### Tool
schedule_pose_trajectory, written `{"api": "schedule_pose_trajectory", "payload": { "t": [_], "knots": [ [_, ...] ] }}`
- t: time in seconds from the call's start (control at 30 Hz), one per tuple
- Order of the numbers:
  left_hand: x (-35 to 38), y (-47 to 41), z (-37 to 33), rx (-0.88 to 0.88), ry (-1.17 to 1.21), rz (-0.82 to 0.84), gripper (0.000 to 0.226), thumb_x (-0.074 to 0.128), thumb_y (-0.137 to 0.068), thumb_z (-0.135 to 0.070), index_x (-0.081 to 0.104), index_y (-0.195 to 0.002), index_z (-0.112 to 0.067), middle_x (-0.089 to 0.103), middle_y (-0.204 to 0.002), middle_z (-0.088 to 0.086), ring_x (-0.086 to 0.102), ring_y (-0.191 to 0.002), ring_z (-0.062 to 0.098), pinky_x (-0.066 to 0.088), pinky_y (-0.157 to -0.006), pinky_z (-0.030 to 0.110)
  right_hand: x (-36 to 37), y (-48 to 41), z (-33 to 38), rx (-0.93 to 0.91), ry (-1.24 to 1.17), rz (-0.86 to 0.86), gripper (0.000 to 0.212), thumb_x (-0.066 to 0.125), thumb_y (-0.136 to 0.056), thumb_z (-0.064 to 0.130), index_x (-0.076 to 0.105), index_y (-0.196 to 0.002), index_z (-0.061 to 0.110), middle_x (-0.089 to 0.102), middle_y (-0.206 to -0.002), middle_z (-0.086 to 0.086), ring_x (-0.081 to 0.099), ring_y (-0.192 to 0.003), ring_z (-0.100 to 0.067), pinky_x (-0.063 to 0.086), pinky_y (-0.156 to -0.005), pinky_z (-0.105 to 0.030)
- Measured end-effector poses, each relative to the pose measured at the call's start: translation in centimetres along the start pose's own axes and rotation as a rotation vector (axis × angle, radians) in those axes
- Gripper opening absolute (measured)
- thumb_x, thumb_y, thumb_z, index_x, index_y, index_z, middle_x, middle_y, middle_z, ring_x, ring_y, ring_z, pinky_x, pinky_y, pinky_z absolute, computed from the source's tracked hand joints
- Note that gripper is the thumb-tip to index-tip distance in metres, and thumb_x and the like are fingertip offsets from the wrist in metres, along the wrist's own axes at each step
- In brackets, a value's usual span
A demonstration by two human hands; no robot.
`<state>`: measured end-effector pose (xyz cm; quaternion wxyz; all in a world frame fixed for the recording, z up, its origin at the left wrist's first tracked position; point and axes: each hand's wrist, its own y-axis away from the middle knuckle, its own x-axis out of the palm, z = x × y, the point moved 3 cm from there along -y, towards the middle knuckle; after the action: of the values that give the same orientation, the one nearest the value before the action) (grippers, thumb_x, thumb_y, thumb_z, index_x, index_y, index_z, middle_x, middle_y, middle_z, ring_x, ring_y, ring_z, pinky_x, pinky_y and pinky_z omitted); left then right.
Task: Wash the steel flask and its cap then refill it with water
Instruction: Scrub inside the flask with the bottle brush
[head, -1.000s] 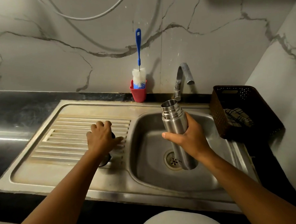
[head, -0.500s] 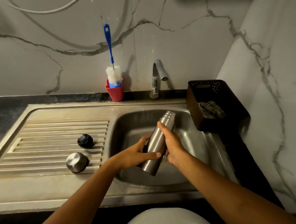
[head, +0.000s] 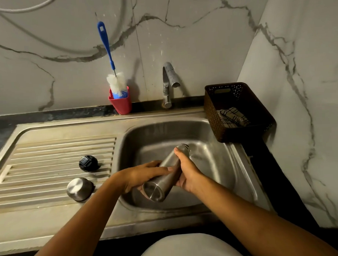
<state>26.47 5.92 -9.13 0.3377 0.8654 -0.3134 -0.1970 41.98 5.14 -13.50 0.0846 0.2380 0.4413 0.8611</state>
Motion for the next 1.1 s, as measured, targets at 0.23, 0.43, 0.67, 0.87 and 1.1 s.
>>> {"api": "schedule_pose_trajectory", "payload": {
  "t": [0.23,0.43,0.67,0.87,1.1],
  "knots": [
    [-0.4,0.6,-1.5,-0.062,0.016,0.038,0.066,0.064,-0.077,-0.069,0.058,-0.123,-0.023,0.076,-0.106,0.016,0.075,-0.091,0.026,0.057,-0.096,0.051,0.3,0.5,0.8,0.021,0.059,-0.005,0.066,0.071,-0.088,0.060,0.058,-0.129,0.010,0.075,-0.103,-0.018,0.078,-0.086,-0.031,0.063,-0.061,-0.039],
    [-0.9,0.3,-2.0,-0.080,0.030,-0.001,0.083,0.052,-0.074,-0.084,0.066,-0.121,-0.017,0.079,-0.104,0.015,0.075,-0.093,0.026,0.061,-0.075,0.038,0.4,1.1,1.5,0.034,0.140,0.031,0.067,0.059,-0.093,0.067,0.060,-0.128,0.009,0.078,-0.086,-0.016,0.077,-0.065,-0.028,0.060,-0.050,-0.036],
    [-1.0,0.4,-1.5,-0.072,0.071,-0.015,0.084,0.051,-0.079,-0.084,0.066,-0.124,-0.015,0.077,-0.111,0.018,0.075,-0.100,0.031,0.062,-0.077,0.040,0.7,1.6,1.9,0.031,0.167,0.052,0.070,0.061,-0.091,0.068,0.058,-0.132,0.011,0.077,-0.098,-0.019,0.078,-0.073,-0.030,0.062,-0.055,-0.039],
    [-1.4,1.9,-2.1,0.075,0.099,-0.101,0.067,0.061,-0.079,-0.070,0.049,-0.136,-0.036,0.072,-0.120,0.011,0.076,-0.100,0.027,0.063,-0.080,0.039,2.7,1.6,4.3,-0.240,0.275,0.023,0.068,0.069,-0.085,0.068,0.059,-0.131,0.019,0.074,-0.112,-0.007,0.074,-0.098,-0.024,0.061,-0.079,-0.038],
    [-3.0,3.1,-4.0,0.331,0.125,-0.324,0.063,0.074,-0.090,-0.041,0.039,-0.142,-0.038,0.065,-0.125,-0.004,0.069,-0.106,0.013,0.055,-0.076,0.021,7.6,4.5,7.5,-0.592,0.473,0.119,0.056,0.074,-0.090,0.047,0.056,-0.133,0.016,0.072,-0.118,-0.006,0.072,-0.097,-0.016,0.059,-0.074,-0.029]
  ]
}}
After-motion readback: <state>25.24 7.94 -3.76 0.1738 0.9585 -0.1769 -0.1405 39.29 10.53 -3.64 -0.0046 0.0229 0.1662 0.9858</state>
